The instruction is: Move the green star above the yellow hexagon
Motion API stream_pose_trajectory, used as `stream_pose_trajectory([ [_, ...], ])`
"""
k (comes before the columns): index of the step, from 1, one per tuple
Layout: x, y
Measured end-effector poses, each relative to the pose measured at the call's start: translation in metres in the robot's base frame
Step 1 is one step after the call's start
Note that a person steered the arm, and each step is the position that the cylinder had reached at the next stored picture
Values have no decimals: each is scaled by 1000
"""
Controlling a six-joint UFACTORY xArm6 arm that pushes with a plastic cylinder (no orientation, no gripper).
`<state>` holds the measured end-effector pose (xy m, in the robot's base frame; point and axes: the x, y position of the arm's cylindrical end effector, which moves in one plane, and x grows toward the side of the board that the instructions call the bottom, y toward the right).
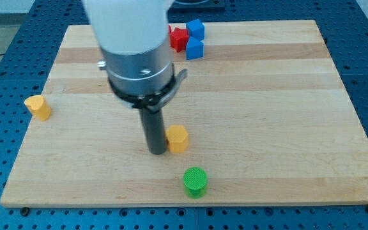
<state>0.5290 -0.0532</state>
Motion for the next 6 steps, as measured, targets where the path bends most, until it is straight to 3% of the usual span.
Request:
stream_pose_trajectory([
  [1, -2, 23],
  [3, -55, -113],
  [5, -104, -56],
  [6, -142, -74],
])
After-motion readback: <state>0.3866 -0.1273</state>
